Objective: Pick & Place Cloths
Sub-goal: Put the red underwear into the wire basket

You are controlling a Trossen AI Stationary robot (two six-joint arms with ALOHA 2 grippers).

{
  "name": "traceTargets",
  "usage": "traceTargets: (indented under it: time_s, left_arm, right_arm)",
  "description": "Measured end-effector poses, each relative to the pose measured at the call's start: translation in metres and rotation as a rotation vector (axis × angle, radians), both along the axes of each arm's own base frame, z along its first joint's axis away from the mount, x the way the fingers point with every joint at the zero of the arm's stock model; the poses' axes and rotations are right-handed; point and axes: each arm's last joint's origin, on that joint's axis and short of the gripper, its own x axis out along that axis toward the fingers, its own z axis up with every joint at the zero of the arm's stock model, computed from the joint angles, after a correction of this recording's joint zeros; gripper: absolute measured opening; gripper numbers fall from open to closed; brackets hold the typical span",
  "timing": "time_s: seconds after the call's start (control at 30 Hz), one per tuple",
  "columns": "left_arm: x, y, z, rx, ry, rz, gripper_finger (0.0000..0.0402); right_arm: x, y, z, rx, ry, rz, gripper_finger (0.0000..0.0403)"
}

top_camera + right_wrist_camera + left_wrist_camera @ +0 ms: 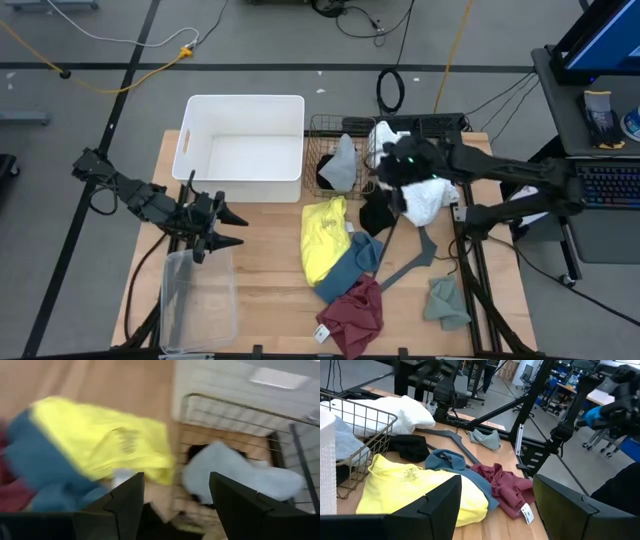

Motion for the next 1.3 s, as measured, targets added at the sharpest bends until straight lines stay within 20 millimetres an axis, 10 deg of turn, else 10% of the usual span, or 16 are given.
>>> traceTargets:
  time_s: [0.67,1.3]
  left_arm:
    - [0.0,0.0,0.0,0.045,-0.008,-0.008,0.025]
    - [0.0,0.0,0.0,0.047,-0.008,-0.009,0.025]
  right_arm:
    - [-0.025,0.092,0.013,0.115,0.014,0.294,0.0134]
    - [-0.028,0.108,0.012,0.067,0.013,0.33,0.0002]
